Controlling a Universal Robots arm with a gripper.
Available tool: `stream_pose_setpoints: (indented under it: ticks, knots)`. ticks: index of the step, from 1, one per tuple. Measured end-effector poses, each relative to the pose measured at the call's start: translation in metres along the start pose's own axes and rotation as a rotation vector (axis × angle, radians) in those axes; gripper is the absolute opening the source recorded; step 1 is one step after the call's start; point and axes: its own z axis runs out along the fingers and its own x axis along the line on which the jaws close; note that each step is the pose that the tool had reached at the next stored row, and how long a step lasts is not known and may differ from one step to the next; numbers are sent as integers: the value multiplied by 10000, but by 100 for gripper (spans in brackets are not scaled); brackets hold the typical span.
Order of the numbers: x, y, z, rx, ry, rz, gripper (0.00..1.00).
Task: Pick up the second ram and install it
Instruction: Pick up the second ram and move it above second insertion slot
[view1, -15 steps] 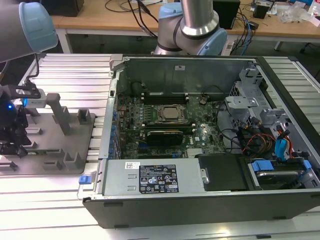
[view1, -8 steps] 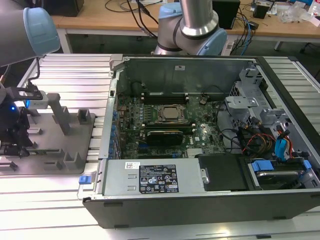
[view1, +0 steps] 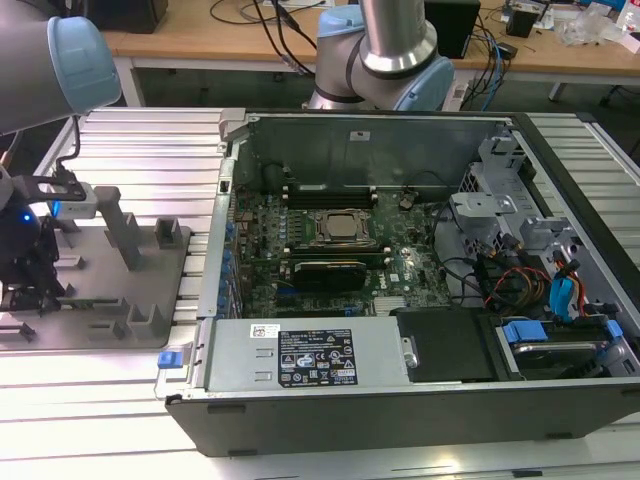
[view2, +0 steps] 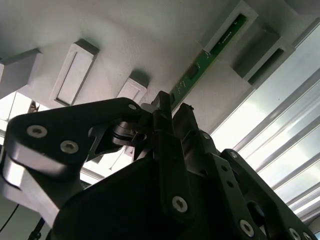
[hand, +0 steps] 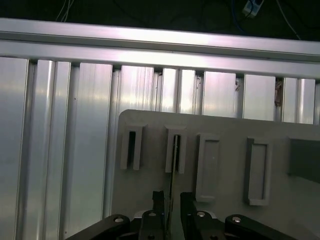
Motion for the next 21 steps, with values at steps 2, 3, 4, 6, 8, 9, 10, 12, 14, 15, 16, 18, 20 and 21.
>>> stream_pose_setpoints:
  ticks: [2,3,4,6,8,9,10,12,14,15,16,18,20,21]
  knots:
    - [0,1,-12,-4,1,0,25]
    - [-1,0,-17,1,-1,1,25]
    - [-1,0,-18,1,-2,1,25]
    - [-1,1,-20,0,-1,1,25]
    - [-1,0,-22,1,-1,1,25]
    - [0,1,-23,0,0,0,25]
    - [-1,1,-24,0,-1,1,24]
    - [0,1,-26,0,0,0,16]
    - [-1,1,-29,0,-1,1,16]
    - [-1,1,-30,0,-1,0,16]
    - [-1,1,-33,0,0,1,16]
    - [-1,1,-35,-1,-1,0,15]
    - [-1,1,-36,0,-1,0,9]
    - [-1,1,-38,0,-1,0,9]
